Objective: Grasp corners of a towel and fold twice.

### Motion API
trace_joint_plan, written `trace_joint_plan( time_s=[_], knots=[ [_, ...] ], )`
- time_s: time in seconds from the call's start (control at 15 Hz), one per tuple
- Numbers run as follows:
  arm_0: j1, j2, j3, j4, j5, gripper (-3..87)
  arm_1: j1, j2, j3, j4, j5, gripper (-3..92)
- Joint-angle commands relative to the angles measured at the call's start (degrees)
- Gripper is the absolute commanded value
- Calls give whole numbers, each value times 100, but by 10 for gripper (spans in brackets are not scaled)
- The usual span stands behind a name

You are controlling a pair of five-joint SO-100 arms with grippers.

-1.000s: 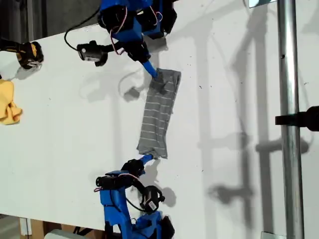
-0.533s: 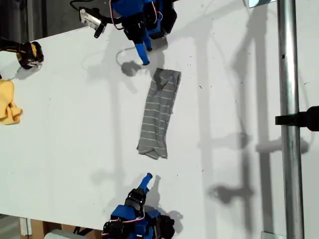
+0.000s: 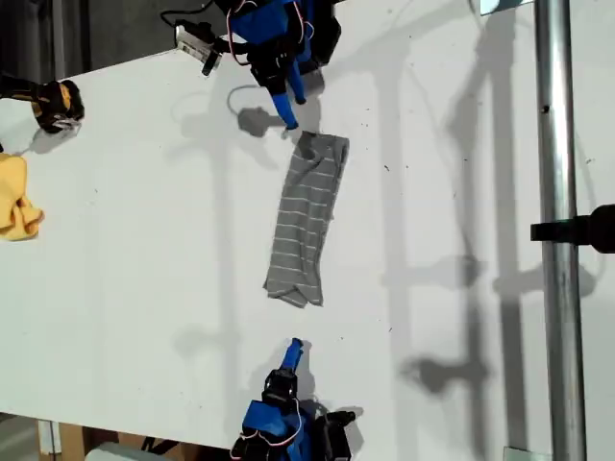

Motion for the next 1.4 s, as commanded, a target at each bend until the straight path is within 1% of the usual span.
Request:
trace_joint_plan(
  time_s=[0.0, 0.13, 0.27, 0.33, 0.4, 0.53, 0.6, 0.8, 0.93, 1.07, 1.13, 1.2, 1.33],
  knots=[
    [97, 88, 0, -123, -149, 57, -53, 0, -88, -53, 53, 61],
    [70, 88, 26, -9, -132, 57, -97, -149, -53, -229, 26, 59],
    [70, 88, 70, 0, -123, 55, -229, -457, 158, -844, -18, 198],
    [62, 88, 97, 0, -132, 55, -343, -879, 141, -1134, 0, 296],
    [79, 88, 97, 0, -141, 55, -431, -1354, 35, -1327, 9, 350],
    [105, 88, 97, 18, -141, 55, -527, -2426, -158, -1644, 9, 404],
    [105, 88, 105, 44, -141, 55, -615, -2936, -229, -1749, 105, 415],
    [105, 88, 105, 70, -149, 55, -826, -3542, -88, -1714, 677, 394],
    [105, 88, 97, 123, -149, 55, -835, -4245, -132, -1881, 844, 388],
    [105, 88, 97, 167, -149, 54, -668, -5730, -677, -2215, 738, 409],
    [105, 88, 88, 193, -167, 54, -589, -6258, -756, -2540, 703, 415],
    [105, 88, 79, 255, -185, 54, -492, -6513, -747, -2821, 668, 412],
    [105, 88, 70, 316, -185, 54, -114, -6847, -773, -3155, 343, 403]
  ],
)
